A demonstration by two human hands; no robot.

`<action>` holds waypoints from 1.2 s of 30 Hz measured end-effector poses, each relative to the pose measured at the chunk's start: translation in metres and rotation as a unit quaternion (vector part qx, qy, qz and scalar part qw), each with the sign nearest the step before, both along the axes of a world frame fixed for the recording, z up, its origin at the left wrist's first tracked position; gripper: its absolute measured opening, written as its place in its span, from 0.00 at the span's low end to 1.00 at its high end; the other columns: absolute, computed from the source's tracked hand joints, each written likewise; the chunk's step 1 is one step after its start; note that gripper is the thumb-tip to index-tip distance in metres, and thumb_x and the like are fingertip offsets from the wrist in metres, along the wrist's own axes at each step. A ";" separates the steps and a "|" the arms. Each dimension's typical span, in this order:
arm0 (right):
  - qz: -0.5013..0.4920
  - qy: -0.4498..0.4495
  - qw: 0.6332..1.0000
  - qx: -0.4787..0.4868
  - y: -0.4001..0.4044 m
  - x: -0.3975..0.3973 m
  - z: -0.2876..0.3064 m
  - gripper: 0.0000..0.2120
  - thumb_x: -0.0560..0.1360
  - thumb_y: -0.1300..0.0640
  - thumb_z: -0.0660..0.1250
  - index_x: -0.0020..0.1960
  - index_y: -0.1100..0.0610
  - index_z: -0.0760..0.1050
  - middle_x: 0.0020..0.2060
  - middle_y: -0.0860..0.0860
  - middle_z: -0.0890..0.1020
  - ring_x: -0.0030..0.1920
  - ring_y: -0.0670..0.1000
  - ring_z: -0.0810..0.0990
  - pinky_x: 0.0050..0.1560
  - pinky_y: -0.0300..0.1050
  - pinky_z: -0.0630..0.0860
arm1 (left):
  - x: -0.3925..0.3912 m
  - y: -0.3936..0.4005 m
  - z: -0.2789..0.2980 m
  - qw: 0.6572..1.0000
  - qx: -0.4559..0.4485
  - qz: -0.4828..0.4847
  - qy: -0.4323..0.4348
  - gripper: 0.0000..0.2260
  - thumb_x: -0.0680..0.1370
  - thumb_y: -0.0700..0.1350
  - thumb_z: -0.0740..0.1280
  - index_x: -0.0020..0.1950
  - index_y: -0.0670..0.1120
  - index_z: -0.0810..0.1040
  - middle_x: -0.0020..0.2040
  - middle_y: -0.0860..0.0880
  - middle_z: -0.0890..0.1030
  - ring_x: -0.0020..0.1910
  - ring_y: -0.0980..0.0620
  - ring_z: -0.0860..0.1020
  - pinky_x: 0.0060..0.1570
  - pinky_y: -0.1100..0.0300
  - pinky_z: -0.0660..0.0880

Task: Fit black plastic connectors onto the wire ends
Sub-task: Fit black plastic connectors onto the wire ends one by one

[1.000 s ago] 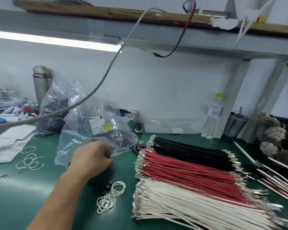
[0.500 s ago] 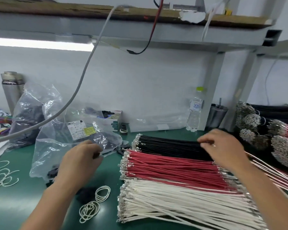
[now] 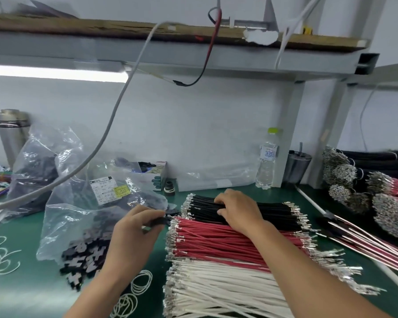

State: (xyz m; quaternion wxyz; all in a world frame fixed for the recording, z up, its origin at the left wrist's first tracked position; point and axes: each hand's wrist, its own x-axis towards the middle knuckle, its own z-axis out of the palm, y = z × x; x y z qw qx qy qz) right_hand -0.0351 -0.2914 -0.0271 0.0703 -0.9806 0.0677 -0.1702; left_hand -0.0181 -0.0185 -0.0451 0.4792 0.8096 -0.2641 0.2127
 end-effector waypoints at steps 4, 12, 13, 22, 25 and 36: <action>-0.007 0.001 0.999 0.035 -0.004 0.007 0.001 0.11 0.77 0.53 0.72 0.60 0.47 0.82 0.55 0.45 0.83 0.58 0.48 0.80 0.54 0.43 0.74 | -0.001 -0.003 -0.003 1.000 -0.002 -0.003 0.009 0.13 0.72 0.34 0.78 0.51 0.51 0.88 0.46 0.64 0.82 0.47 0.65 0.80 0.44 0.70 0.77; 0.014 -0.101 0.994 -0.028 -0.015 -0.013 0.023 0.10 0.82 0.52 0.64 0.50 0.51 0.85 0.45 0.43 0.83 0.50 0.47 0.80 0.47 0.42 0.76 | 0.000 -0.004 -0.003 0.994 -0.079 -0.028 0.067 0.19 0.71 0.34 0.79 0.50 0.58 0.87 0.44 0.64 0.85 0.43 0.60 0.84 0.46 0.59 0.82; 0.015 -0.102 0.994 -0.040 -0.015 -0.019 0.030 0.11 0.82 0.53 0.63 0.49 0.52 0.84 0.43 0.45 0.82 0.48 0.49 0.80 0.47 0.44 0.77 | 0.000 -0.004 -0.002 0.991 -0.096 -0.033 0.089 0.19 0.71 0.34 0.79 0.49 0.59 0.87 0.44 0.62 0.86 0.43 0.59 0.84 0.46 0.57 0.83; 0.118 -0.242 0.963 0.031 0.037 -0.107 0.022 0.06 0.80 0.48 0.67 0.53 0.43 0.83 0.38 0.37 0.72 0.39 0.38 0.73 0.37 0.30 0.69 | -0.015 -0.003 0.012 0.925 -0.222 -0.170 0.256 0.14 0.63 0.41 0.82 0.46 0.51 0.90 0.45 0.46 0.88 0.42 0.50 0.86 0.38 0.63 0.80; 0.131 -0.219 0.966 0.031 0.044 -0.111 0.013 0.02 0.77 0.49 0.72 0.48 0.45 0.84 0.37 0.39 0.74 0.38 0.39 0.73 0.37 0.34 0.73 | -0.019 -0.002 0.012 0.915 -0.210 -0.209 0.274 0.18 0.61 0.44 0.82 0.49 0.49 0.89 0.46 0.42 0.88 0.40 0.50 0.85 0.37 0.62 0.80; 0.141 -0.213 0.954 0.158 0.049 -0.109 0.007 0.11 0.79 0.58 0.70 0.56 0.44 0.83 0.44 0.40 0.77 0.44 0.43 0.78 0.43 0.29 0.70 | -0.025 -0.007 0.014 0.913 -0.201 -0.214 0.283 0.17 0.60 0.44 0.82 0.48 0.47 0.89 0.46 0.40 0.88 0.39 0.45 0.85 0.40 0.59 0.82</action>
